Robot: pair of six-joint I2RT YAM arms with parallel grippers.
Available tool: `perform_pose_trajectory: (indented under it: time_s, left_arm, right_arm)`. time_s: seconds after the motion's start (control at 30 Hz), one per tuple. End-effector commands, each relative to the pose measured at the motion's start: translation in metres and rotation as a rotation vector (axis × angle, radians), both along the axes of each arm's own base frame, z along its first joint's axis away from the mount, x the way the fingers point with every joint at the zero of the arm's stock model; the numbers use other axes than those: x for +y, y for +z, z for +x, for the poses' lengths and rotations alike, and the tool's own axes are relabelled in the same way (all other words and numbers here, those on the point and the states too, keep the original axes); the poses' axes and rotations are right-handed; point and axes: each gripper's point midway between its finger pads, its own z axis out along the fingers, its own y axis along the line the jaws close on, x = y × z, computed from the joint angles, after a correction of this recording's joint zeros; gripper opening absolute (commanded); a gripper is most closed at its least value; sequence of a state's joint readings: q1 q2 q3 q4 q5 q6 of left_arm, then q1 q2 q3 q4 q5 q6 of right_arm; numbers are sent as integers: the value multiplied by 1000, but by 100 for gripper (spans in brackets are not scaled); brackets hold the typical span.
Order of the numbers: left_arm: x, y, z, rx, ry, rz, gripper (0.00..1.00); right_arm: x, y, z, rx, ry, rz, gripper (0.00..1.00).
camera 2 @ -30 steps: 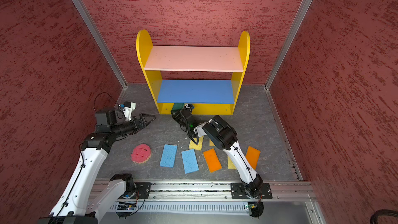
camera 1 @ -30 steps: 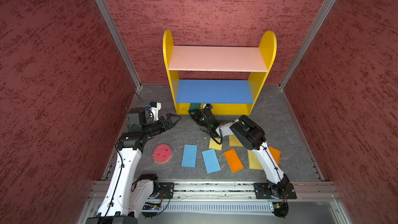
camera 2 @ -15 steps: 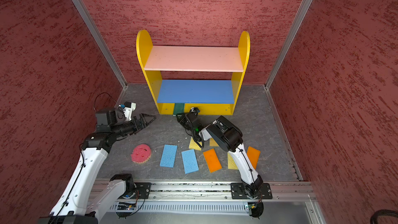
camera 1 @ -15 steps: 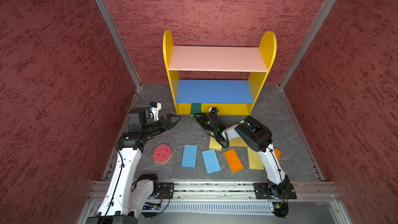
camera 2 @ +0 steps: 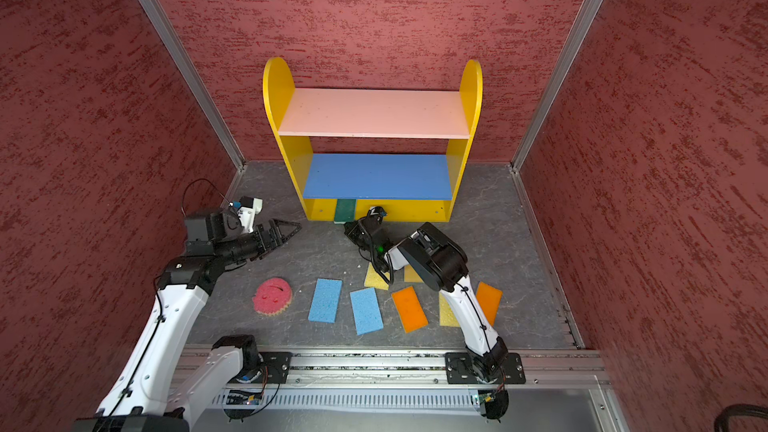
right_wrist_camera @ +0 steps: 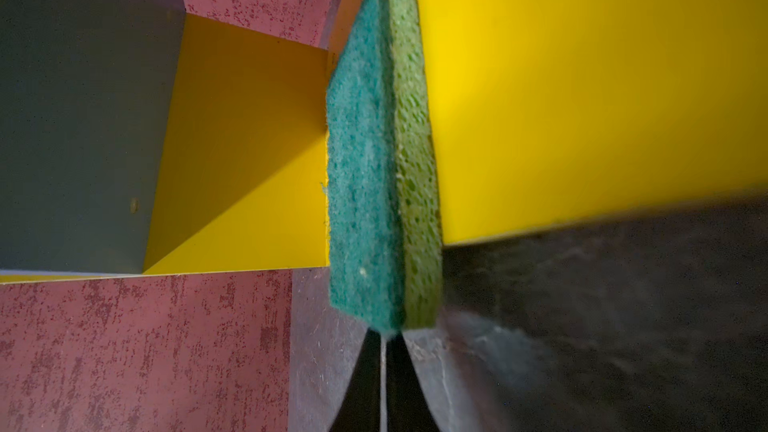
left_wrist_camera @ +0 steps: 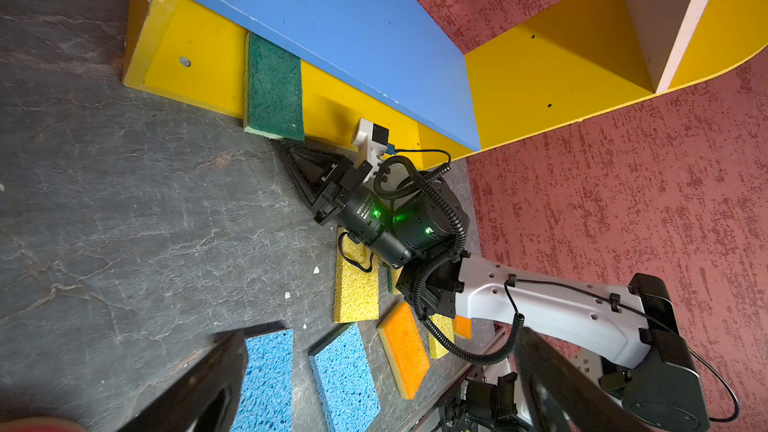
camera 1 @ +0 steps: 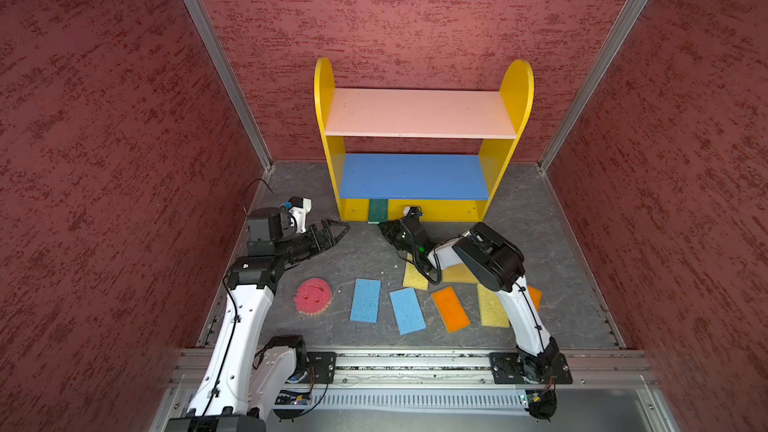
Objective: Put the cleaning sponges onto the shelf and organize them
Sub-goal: 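Open the right gripper and release the green sponge beside the shelf, then withdraw both grippers from the shelf toward the sponges on the table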
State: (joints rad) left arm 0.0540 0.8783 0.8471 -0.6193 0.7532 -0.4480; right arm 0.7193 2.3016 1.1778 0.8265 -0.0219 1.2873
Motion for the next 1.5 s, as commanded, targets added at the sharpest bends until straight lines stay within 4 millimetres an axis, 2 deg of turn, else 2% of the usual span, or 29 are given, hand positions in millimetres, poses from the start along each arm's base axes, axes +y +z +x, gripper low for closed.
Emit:
perform_pose_trajectory:
  time_s: [0.0, 0.27, 0.57, 0.7, 0.8, 0.9, 1.1, 1.23, 1.37, 1.47]
  left_arm:
    - [-1, -4, 3, -2, -7, 1, 99]
    - [-1, -7, 5, 7, -8, 0, 100]
    - [0, -9, 7, 15, -7, 0, 100]
    - [0, -10, 7, 16, -6, 0, 99]
    - [0, -10, 7, 17, -6, 0, 99]
    - [0, -9, 7, 20, -6, -2, 100]
    - [3, -10, 9, 21, 20, 7, 99]
    - [4, -14, 10, 37, 40, 11, 94]
    - [-4, -26, 12, 64, 40, 38, 91]
    - [-21, -40, 13, 89, 12, 80, 90]
  right_arm:
    - [-6, -20, 10, 34, -27, -15, 7]
    - [-7, -30, 20, 44, -38, -11, 8]
    - [1, -35, 22, 50, -6, -18, 8]
    - [-2, -37, 20, 54, -12, -21, 8]
    - [-3, -36, 17, 58, -8, -12, 8]
    - [-1, -24, 13, 44, 14, -5, 8]
    - [12, 12, -18, 20, 120, 10, 10]
    - [10, 38, -47, -10, 166, -17, 14]
    - [-8, 59, -79, -21, 216, -30, 16]
    - [-32, 64, -103, -19, 234, -115, 16]
